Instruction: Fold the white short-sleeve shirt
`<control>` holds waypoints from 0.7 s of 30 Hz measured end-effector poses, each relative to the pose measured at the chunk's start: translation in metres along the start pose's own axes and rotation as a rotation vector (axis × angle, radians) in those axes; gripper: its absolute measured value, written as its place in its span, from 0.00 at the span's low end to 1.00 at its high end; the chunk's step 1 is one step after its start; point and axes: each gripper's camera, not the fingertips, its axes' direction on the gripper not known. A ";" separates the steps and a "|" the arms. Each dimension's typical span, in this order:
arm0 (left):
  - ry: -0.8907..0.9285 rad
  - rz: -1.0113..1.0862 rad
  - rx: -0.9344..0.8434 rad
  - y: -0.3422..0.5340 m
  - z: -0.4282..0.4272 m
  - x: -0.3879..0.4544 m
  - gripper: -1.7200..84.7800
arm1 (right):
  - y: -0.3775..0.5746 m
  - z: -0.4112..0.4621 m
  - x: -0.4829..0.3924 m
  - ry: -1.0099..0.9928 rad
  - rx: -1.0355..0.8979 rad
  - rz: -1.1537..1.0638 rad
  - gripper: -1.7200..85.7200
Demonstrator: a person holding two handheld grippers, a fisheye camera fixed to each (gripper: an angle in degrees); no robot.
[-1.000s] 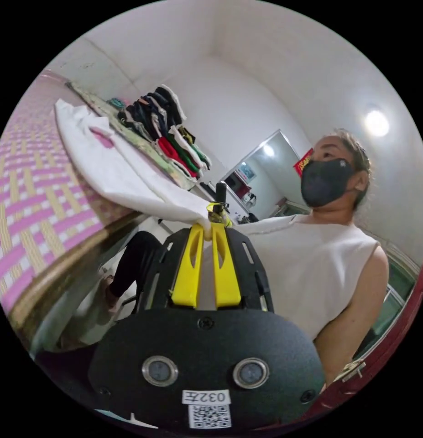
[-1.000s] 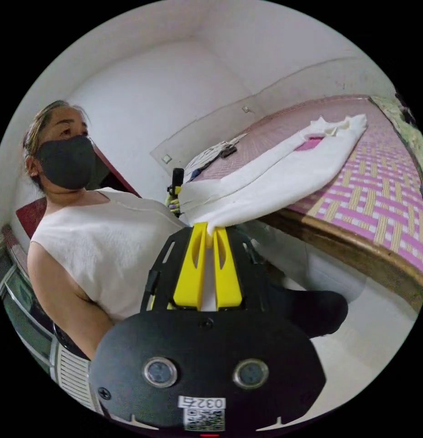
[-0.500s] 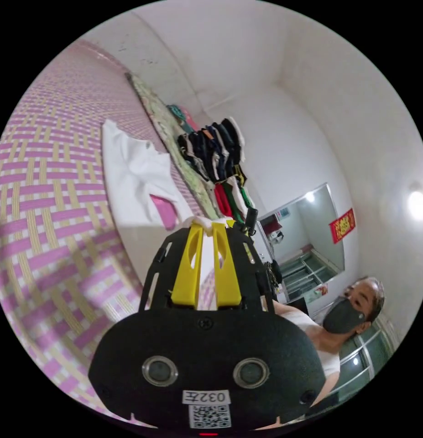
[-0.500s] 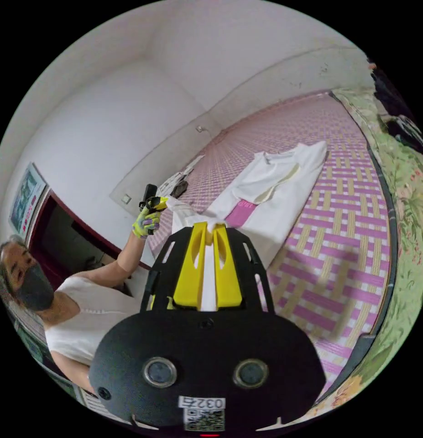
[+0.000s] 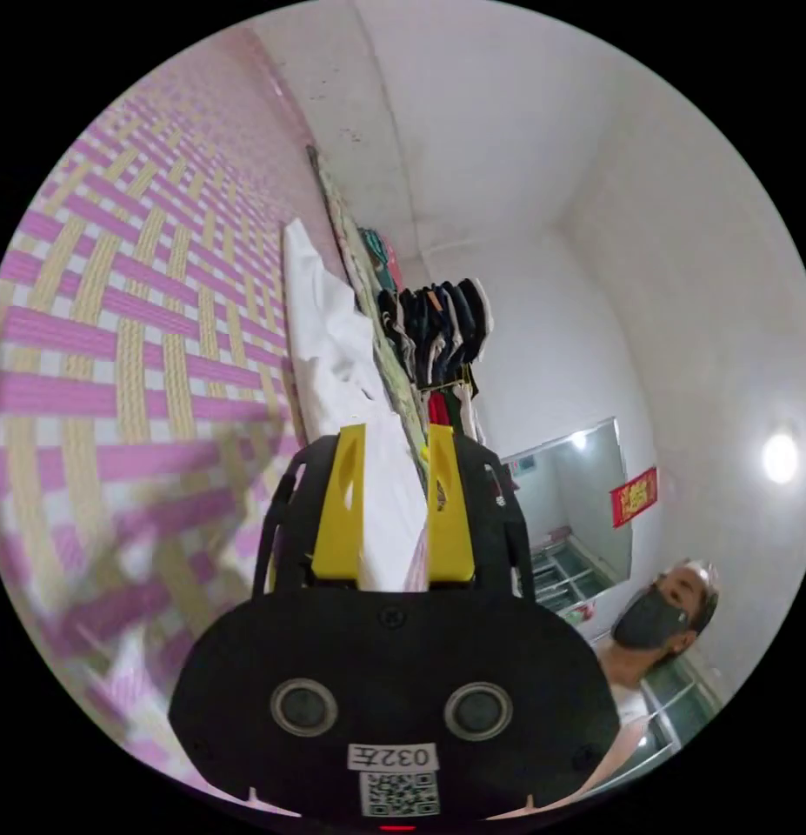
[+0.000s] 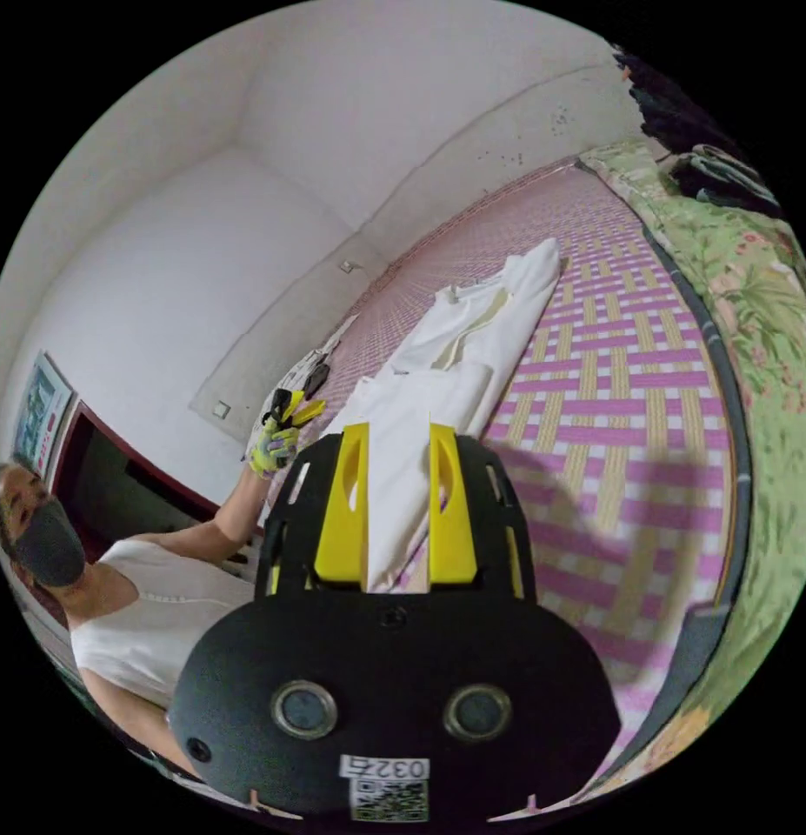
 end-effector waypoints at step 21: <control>-0.582 0.512 -0.480 0.185 0.143 0.085 0.15 | 0.129 0.136 -0.130 0.409 -0.215 -0.401 0.13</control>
